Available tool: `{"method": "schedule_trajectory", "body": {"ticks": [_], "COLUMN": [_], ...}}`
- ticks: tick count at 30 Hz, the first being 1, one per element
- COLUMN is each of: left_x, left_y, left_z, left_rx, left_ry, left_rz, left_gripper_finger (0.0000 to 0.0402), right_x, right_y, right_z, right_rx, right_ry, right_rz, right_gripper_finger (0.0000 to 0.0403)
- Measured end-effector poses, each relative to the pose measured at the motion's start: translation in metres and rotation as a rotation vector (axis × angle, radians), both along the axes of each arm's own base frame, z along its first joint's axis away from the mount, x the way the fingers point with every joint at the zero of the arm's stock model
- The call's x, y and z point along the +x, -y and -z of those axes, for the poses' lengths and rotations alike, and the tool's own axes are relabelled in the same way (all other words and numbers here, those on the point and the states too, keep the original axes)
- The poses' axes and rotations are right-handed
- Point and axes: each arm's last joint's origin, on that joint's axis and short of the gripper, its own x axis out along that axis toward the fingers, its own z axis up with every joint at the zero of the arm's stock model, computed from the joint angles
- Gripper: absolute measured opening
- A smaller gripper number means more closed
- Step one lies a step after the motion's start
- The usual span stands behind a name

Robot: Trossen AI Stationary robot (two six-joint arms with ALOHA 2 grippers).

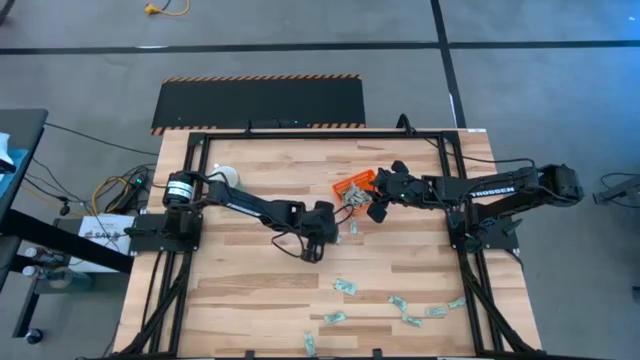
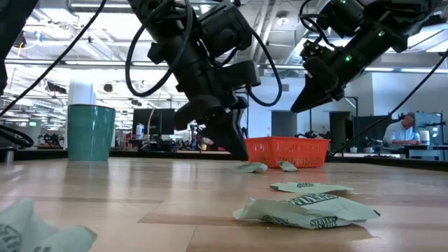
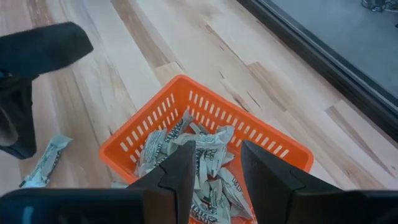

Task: Pick and place Stevia / Truvia into bins
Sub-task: Put the stevia packet into the orange bin

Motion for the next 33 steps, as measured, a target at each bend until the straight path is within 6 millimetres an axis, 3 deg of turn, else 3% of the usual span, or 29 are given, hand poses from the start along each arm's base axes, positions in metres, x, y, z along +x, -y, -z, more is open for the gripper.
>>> {"method": "schedule_trajectory", "body": {"ticks": [6,11,15,24,33], "left_x": [0.0,0.001,0.003,0.004,0.004], "left_y": [0.001,-0.006,-0.016,-0.022,-0.022], "left_z": [0.0,-0.001,-0.002,0.016,0.016], "left_rx": [0.034,0.057,0.036,-0.035,-0.037], "left_ry": [-0.003,0.011,0.025,-0.023,-0.024], "left_rz": [0.094,0.063,0.034,0.062,0.059], "left_gripper_finger": [0.0074,0.0157,0.0197,0.0204,0.0181], "right_x": [0.0,0.0,0.0,0.0,0.0], "right_y": [0.0,0.0,0.0,0.0,0.0], "right_z": [0.0,0.0,0.0,0.0,0.0], "right_rx": [0.0,0.001,0.0,0.0,0.001], "right_ry": [0.0,0.0,0.001,0.003,0.003], "right_rz": [0.0,0.0,0.0,0.0,0.0], "right_gripper_finger": [0.012,0.012,0.012,0.012,0.012]}}
